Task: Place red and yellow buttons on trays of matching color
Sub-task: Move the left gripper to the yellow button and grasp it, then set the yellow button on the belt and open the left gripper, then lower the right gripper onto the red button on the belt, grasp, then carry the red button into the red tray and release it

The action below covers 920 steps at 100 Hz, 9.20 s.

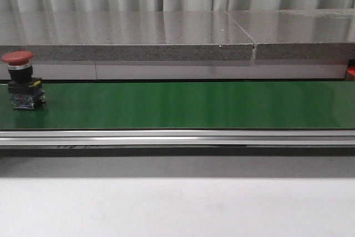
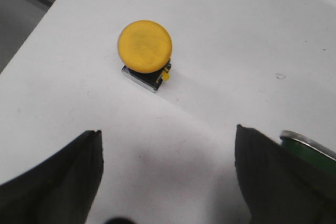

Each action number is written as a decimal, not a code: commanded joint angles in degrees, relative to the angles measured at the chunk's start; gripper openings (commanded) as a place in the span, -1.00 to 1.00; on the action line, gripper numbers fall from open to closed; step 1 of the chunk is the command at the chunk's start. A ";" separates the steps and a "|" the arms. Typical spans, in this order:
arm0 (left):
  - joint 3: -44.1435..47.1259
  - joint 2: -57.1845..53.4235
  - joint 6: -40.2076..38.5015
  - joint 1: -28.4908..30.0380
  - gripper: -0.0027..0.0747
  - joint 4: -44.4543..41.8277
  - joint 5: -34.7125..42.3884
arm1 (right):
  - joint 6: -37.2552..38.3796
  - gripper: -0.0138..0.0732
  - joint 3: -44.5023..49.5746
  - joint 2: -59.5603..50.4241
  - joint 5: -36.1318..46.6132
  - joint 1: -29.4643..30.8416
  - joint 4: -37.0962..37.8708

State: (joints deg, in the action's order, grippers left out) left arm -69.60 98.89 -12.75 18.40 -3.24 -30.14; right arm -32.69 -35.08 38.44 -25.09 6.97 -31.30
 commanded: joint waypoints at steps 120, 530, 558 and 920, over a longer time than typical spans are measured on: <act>-17.51 15.54 -0.07 0.79 -0.48 -3.70 3.85 | -0.38 -0.84 -1.83 -0.50 3.23 -0.08 -1.16; 41.15 -78.47 7.62 -25.21 -0.30 5.35 7.13 | -0.38 -0.84 -1.83 -0.50 2.37 -0.08 -1.16; 41.25 -78.47 7.62 -25.21 -0.98 5.35 7.13 | -0.38 -0.84 -1.83 -0.50 2.37 -0.08 -1.16; 41.25 -78.47 7.62 -25.21 -0.98 5.35 6.68 | 2.27 -0.06 -44.24 49.96 -0.42 24.65 -2.19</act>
State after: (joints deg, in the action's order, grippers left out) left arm -26.80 20.13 -5.21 -6.39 1.93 -27.83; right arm -31.04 -76.75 88.28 -29.80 28.30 -31.63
